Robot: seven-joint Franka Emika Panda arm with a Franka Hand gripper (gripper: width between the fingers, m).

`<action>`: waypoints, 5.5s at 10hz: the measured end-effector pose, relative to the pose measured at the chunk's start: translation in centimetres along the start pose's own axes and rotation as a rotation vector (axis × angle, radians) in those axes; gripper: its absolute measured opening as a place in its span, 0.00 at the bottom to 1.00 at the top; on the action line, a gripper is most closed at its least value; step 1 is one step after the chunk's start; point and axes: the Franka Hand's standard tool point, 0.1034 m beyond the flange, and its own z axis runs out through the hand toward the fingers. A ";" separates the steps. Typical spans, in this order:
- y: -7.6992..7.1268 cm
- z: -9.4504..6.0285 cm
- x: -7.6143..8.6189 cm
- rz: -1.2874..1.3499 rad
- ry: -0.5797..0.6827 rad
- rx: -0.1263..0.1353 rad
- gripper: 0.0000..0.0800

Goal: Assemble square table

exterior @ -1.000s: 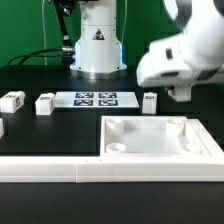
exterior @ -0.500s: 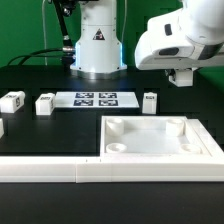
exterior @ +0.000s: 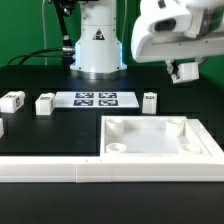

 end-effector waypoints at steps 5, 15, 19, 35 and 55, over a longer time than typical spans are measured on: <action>0.3 -0.6 1.6 -0.010 0.391 -0.004 0.36; 1.8 -4.2 6.4 -0.039 0.931 0.002 0.36; 3.5 -5.1 9.9 -0.067 0.960 -0.021 0.36; 3.6 -3.1 14.3 -0.087 1.010 -0.025 0.36; 3.7 -0.7 14.1 -0.103 1.011 -0.038 0.47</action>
Offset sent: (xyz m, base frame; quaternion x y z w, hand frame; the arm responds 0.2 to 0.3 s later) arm 0.0000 0.0000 0.0000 0.0000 0.1296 0.0000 0.9916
